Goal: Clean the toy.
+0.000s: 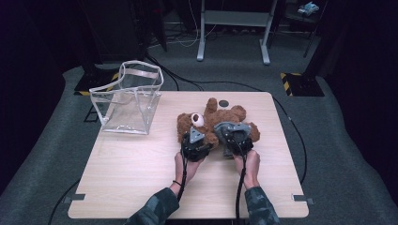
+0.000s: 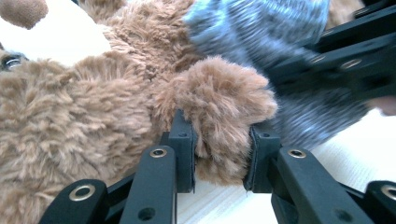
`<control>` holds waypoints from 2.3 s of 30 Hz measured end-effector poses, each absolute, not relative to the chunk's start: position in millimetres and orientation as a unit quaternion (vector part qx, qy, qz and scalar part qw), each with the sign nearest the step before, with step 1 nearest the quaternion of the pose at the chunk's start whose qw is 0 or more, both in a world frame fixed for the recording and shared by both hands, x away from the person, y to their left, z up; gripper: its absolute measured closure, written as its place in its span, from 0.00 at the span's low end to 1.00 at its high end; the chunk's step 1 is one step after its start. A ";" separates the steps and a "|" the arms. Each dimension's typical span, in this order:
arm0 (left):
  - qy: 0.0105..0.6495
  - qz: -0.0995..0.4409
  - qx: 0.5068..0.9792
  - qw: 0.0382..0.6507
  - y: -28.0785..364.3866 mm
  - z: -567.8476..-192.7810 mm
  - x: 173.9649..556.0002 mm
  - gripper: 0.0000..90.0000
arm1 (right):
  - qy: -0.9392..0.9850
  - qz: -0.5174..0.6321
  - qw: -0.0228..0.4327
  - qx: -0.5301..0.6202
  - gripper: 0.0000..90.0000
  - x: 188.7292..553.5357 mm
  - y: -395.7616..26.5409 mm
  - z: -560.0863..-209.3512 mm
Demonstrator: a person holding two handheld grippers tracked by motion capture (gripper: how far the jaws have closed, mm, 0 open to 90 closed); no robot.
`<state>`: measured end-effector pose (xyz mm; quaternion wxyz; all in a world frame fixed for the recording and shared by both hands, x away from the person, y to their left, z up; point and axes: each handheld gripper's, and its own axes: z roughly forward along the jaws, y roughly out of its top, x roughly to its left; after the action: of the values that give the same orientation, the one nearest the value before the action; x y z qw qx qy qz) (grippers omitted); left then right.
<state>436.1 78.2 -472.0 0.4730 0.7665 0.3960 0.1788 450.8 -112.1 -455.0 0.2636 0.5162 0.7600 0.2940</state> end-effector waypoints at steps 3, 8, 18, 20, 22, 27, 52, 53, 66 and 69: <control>0.395 0.178 0.766 0.475 76.4 -472.1 436.7 0.77 | 0.756 0.316 0.270 0.506 0.87 442.2 -117.3 -446.4; 0.395 0.182 0.768 0.470 75.1 -472.6 437.1 0.77 | 0.780 0.346 0.253 0.456 0.86 437.9 -87.9 -440.2; 0.395 0.182 0.769 0.468 83.6 -472.9 440.3 0.77 | 0.761 0.292 0.271 0.512 0.87 454.5 -110.2 -455.1; 0.395 0.183 0.769 0.469 84.2 -472.8 440.5 0.77 | 0.756 0.283 0.281 0.519 0.87 455.2 -120.3 -454.3; 0.397 0.184 0.768 0.469 85.2 -472.8 440.8 0.77 | 0.750 0.282 0.286 0.526 0.87 455.3 -130.4 -452.4; 0.400 0.185 0.767 0.466 88.9 -472.7 442.4 0.78 | 0.724 0.275 0.304 0.556 0.87 452.1 -157.0 -445.4; 0.438 0.226 0.750 0.442 158.6 -478.4 435.5 0.41 | 0.751 0.343 0.263 0.499 0.86 440.0 -112.6 -430.2; 0.441 0.222 0.750 0.440 158.9 -480.3 437.4 0.43 | 0.755 0.339 0.265 0.495 0.86 442.6 -110.8 -431.3; 0.455 0.220 0.745 0.435 157.9 -488.4 447.7 0.90 | 0.721 0.340 0.279 0.535 0.86 432.3 -144.4 -415.8; 0.453 0.224 0.746 0.432 156.2 -487.0 448.2 0.92 | 0.727 0.364 0.275 0.513 0.86 422.5 -132.2 -398.2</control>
<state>448.2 156.2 -487.0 0.4324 0.7465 0.4533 0.2243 422.5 -132.2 -398.2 0.2753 0.5132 0.7269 0.3639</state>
